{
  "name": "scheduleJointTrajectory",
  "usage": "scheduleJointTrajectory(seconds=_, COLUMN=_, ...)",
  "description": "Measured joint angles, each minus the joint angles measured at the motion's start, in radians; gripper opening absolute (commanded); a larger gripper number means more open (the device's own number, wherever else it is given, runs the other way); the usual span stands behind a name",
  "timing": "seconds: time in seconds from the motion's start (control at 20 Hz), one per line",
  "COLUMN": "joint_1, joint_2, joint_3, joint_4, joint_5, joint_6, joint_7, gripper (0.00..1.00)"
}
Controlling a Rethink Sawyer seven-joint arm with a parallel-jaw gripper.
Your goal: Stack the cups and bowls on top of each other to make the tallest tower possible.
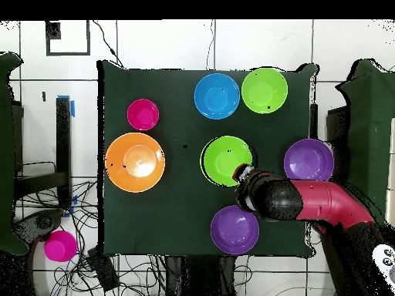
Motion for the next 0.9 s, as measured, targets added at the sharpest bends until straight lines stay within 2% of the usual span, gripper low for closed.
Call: scheduleJointTrajectory(seconds=0.9, joint_1=0.0, joint_2=0.052, joint_3=0.0, joint_4=-0.033, joint_5=0.0, joint_6=0.0, joint_7=0.0, gripper=0.0)
